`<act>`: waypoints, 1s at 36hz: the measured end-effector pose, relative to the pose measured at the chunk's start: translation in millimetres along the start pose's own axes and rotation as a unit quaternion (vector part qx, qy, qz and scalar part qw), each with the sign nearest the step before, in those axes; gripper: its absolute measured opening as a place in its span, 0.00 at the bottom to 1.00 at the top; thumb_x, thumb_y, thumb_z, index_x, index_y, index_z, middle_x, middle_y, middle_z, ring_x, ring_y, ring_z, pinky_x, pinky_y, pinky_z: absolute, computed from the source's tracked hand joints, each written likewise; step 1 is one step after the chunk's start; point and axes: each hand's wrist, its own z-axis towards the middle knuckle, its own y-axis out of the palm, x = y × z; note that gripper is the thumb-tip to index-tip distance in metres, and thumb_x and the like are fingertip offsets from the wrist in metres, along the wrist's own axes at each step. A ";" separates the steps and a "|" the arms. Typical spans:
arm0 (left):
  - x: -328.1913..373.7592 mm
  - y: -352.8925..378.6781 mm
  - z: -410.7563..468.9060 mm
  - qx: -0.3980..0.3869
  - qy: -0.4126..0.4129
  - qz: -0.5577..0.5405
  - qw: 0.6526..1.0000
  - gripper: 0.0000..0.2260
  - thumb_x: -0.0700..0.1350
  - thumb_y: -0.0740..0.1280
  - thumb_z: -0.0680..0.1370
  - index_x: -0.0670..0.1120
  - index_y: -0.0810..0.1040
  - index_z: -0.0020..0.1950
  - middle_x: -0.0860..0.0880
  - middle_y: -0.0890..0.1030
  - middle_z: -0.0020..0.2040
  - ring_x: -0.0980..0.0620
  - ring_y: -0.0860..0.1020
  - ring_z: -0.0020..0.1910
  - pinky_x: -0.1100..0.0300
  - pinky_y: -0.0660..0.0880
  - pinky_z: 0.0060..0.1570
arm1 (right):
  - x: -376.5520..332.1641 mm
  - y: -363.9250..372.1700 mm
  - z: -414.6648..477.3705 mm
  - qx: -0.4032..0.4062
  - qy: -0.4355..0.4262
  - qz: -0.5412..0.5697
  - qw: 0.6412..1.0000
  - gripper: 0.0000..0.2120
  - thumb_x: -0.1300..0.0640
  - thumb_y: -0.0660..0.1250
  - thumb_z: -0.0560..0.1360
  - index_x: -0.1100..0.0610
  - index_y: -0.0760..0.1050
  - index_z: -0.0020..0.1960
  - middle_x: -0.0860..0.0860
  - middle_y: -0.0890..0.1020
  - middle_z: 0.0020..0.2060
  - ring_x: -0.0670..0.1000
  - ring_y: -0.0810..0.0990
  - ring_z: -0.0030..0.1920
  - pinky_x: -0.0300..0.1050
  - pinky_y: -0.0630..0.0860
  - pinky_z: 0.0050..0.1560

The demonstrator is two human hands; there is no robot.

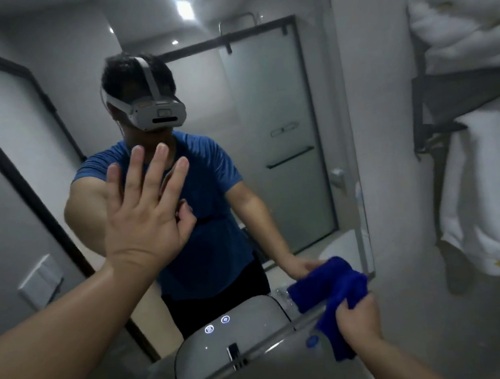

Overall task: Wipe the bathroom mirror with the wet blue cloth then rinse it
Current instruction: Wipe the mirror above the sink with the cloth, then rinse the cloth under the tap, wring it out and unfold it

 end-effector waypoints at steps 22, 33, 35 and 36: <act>199.3 -151.7 -161.9 -0.379 -0.521 -0.656 0.393 0.37 0.53 0.81 0.75 0.59 0.65 0.79 0.55 0.81 0.69 0.54 0.84 0.64 0.52 0.82 0.65 | -41.2 -72.0 -160.5 -0.318 -0.048 -0.014 0.947 0.11 0.59 0.66 0.84 0.50 0.85 0.48 0.48 0.89 0.40 0.49 0.88 0.44 0.47 0.85 0.48; 232.1 -163.1 -329.2 -0.425 -0.739 -0.476 0.215 0.22 0.54 0.74 0.79 0.43 0.78 0.67 0.37 0.85 0.54 0.38 0.86 0.49 0.51 0.85 0.43 | 60.2 -44.6 -190.4 -0.544 0.143 -0.200 0.802 0.25 0.31 0.77 0.70 0.38 0.80 0.63 0.49 0.89 0.52 0.54 0.90 0.50 0.55 0.87 0.53; 241.8 -160.1 -374.1 -0.432 -0.785 -0.423 0.136 0.27 0.58 0.73 0.74 0.42 0.79 0.67 0.35 0.85 0.56 0.33 0.85 0.54 0.40 0.84 0.58 | 85.3 -42.9 -197.3 -0.586 0.177 -0.222 0.759 0.28 0.43 0.81 0.72 0.32 0.71 0.66 0.49 0.85 0.57 0.53 0.89 0.53 0.52 0.87 0.52; 247.4 -157.4 -400.3 -0.421 -0.807 -0.401 0.102 0.25 0.57 0.71 0.77 0.40 0.80 0.67 0.34 0.85 0.57 0.33 0.84 0.56 0.40 0.82 0.63 | 97.7 -39.4 -200.3 -0.592 0.183 -0.228 0.751 0.33 0.49 0.80 0.73 0.33 0.68 0.71 0.49 0.83 0.59 0.52 0.88 0.54 0.48 0.87 0.49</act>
